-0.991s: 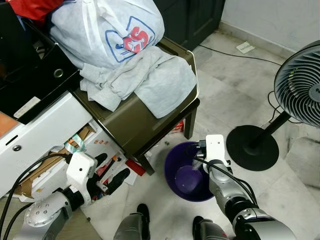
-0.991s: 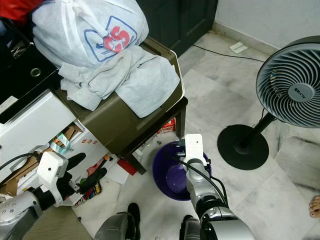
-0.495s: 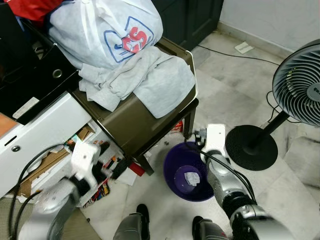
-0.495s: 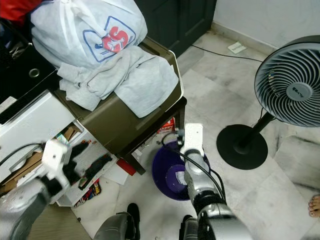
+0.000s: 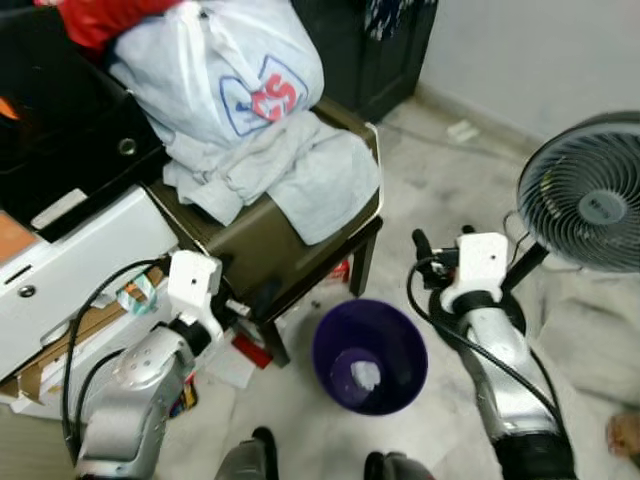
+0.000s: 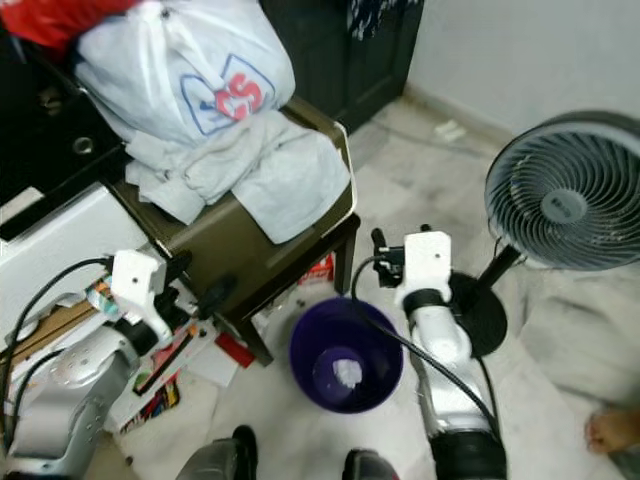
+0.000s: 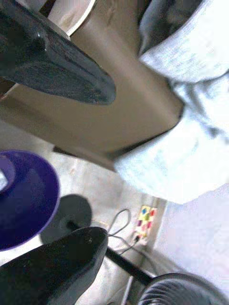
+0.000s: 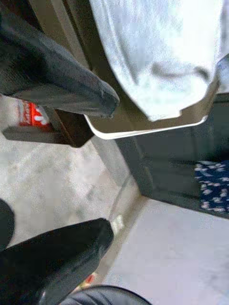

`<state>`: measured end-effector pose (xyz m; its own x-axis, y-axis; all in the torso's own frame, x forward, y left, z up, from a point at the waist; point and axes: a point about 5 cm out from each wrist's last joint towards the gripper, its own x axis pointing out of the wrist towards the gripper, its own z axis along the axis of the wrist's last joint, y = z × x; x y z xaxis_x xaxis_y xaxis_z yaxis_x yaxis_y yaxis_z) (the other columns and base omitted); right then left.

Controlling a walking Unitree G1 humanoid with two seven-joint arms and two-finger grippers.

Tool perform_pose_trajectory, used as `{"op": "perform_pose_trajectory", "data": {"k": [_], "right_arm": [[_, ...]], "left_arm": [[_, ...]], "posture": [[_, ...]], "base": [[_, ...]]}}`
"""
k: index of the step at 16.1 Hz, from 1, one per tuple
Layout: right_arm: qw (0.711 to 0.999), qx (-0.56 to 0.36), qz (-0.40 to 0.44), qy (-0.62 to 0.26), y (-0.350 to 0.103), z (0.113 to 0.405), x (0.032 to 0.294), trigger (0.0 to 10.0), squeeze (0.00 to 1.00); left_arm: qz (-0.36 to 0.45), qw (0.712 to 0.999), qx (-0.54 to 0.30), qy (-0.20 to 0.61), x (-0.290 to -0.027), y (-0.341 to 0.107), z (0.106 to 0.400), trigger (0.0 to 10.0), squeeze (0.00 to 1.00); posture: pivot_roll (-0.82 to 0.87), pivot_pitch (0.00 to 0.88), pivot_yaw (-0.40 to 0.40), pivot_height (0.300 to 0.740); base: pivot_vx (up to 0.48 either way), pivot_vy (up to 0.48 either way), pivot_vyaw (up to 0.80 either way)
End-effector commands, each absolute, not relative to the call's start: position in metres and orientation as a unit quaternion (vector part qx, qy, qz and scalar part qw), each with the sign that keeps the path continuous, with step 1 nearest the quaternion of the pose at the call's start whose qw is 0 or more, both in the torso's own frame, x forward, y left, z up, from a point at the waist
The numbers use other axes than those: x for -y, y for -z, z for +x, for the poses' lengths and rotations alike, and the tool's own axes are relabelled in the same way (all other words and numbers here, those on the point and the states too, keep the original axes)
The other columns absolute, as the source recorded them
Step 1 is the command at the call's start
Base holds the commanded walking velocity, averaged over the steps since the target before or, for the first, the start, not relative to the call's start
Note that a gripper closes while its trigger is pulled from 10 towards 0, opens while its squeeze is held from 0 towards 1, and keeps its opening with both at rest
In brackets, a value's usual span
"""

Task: Clean up the room

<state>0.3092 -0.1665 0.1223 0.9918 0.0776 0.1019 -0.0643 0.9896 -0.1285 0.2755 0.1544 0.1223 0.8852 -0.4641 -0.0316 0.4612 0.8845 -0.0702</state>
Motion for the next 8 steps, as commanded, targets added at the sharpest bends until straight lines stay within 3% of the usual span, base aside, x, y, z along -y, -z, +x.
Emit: {"op": "perform_pose_trajectory", "data": {"k": [1,5,8], "right_arm": [[0.996,0.042,-0.067,-0.047,-0.119,0.305,0.165,10.0,1.00],[0.995,0.044,-0.075,-0.041,-0.123,0.293,0.163,10.0,1.00],[0.996,0.052,-0.069,-0.032,-0.134,0.283,0.173,10.0,1.00]], "left_arm": [[-0.025,0.971,-0.026,0.236,-0.155,-0.120,0.279,10.0,0.00],[-0.045,0.973,-0.004,0.227,-0.147,-0.122,0.291,10.0,0.00],[-0.074,0.983,0.014,0.166,-0.159,-0.126,0.298,10.0,0.00]], "posture": [[0.00,0.080,0.038,0.740],[-0.03,0.013,0.038,0.740],[-0.05,0.003,0.041,0.740]], "base": [[0.000,0.000,0.00],[0.000,0.000,0.00],[0.000,0.000,0.00]]}}
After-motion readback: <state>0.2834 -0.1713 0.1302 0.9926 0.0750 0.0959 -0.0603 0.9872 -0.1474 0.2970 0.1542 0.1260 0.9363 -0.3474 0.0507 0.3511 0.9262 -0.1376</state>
